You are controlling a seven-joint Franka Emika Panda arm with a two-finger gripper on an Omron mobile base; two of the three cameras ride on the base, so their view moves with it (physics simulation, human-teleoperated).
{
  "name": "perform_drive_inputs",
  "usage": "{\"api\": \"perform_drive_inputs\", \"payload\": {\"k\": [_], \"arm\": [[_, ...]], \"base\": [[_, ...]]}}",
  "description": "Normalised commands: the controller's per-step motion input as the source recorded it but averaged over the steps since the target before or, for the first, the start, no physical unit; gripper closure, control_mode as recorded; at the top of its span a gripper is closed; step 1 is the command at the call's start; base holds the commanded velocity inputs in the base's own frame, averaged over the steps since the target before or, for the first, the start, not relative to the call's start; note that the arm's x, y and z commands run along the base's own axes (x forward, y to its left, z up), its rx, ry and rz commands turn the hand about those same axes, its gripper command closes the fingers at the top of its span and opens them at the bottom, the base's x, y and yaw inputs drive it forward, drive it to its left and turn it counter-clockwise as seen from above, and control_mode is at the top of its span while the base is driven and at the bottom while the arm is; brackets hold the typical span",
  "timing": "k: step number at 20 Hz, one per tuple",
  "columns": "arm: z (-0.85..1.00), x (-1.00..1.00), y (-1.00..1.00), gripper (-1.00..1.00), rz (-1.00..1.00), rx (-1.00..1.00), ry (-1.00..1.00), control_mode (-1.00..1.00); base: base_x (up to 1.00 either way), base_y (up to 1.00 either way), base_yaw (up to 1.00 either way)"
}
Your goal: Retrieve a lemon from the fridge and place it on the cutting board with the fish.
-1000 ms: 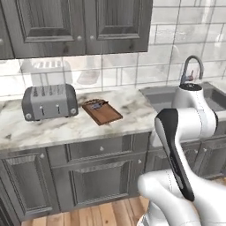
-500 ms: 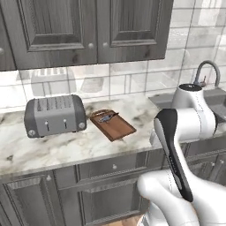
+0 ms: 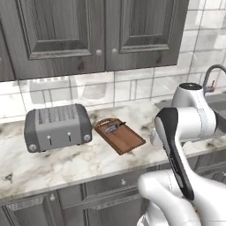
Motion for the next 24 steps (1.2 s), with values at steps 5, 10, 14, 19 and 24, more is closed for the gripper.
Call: {"api": "perform_drive_inputs", "payload": {"k": [5, 10, 14, 19, 24], "arm": [[0.00, 0.00, 0.00, 1.00, 0.00, 0.00, 0.00, 1.00], [0.00, 0.00, 0.00, 1.00, 0.00, 0.00, 0.00, 1.00], [0.00, 0.00, 0.00, 1.00, 0.00, 0.00, 0.00, 1.00], [-0.01, 0.50, -0.01, 1.00, 0.01, 0.00, 0.00, -1.00], [-0.25, 0.30, -0.11, 1.00, 0.01, 0.00, 0.00, -1.00]], "base": [[0.31, 0.53, -0.05], [0.27, 0.45, -0.04], [0.38, 0.10, 0.00], [0.00, 0.00, 0.00], [0.00, 0.00, 0.00]]}}
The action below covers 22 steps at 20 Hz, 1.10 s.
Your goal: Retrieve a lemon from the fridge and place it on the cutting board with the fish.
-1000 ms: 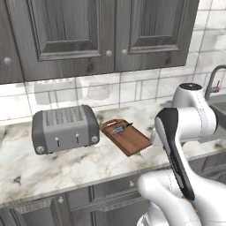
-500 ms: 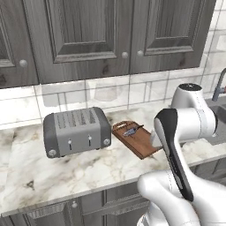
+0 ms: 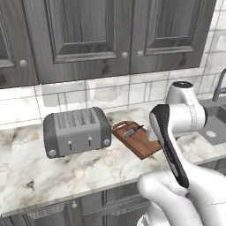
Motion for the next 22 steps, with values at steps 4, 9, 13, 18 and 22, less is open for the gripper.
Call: {"api": "perform_drive_inputs", "payload": {"k": [4, 9, 13, 18, 22], "arm": [[-0.48, 0.20, -0.17, 1.00, 0.03, 0.00, 0.00, -1.00], [-0.50, 0.30, -0.09, 1.00, 0.04, 0.00, 0.02, -1.00], [-0.50, 0.79, -0.01, 1.00, 0.07, 0.00, 0.06, -1.00], [-0.50, 0.97, 0.00, 1.00, 0.10, 0.00, 0.03, -1.00], [-0.33, 0.96, 0.00, 1.00, 0.08, 0.00, 0.00, -1.00]], "base": [[0.00, 0.00, 0.00], [0.00, 0.00, 0.00], [0.00, 0.00, 0.00], [0.00, 0.00, 0.00], [0.00, 0.00, 0.00]]}}
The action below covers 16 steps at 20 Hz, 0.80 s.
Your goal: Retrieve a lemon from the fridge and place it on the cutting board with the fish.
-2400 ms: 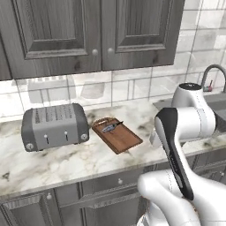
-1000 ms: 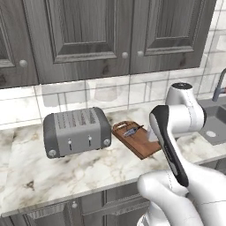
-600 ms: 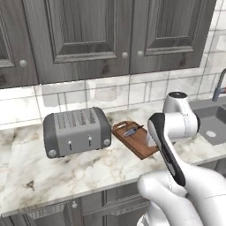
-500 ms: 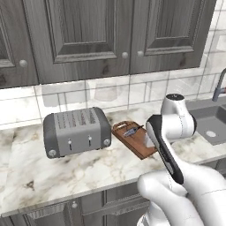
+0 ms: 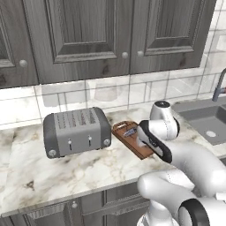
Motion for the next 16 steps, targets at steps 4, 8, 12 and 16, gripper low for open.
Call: {"api": "perform_drive_inputs", "payload": {"k": [4, 8, 12, 16], "arm": [[-0.26, 0.96, 0.00, 1.00, 0.09, 0.00, 0.00, -1.00], [-0.16, 0.83, 0.00, 1.00, 0.09, 0.00, 0.00, -1.00], [-0.23, 0.51, 0.00, 1.00, 0.08, 0.00, 0.00, -1.00], [-0.27, 0.34, 0.00, 1.00, 0.06, 0.00, 0.00, -1.00]], "base": [[0.00, 0.00, 0.00], [0.00, 0.00, 0.00], [0.00, 0.00, 0.00], [0.00, 0.00, 0.00]]}}
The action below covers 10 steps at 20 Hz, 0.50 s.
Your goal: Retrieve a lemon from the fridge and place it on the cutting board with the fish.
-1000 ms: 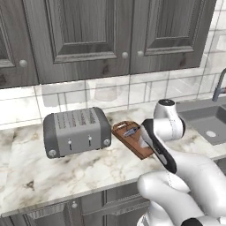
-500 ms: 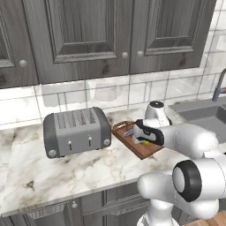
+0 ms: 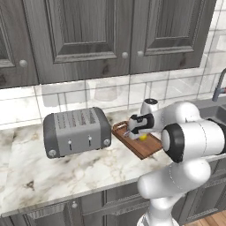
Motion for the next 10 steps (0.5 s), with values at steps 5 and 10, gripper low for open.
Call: {"api": "perform_drive_inputs", "payload": {"k": [5, 10], "arm": [[-0.27, 0.09, 0.00, 1.00, 0.04, 0.00, 0.01, -1.00], [-0.30, 0.00, 0.00, 1.00, 0.03, 0.00, 0.00, -1.00]], "base": [[0.00, 0.00, 0.00], [0.00, 0.00, 0.00]]}}
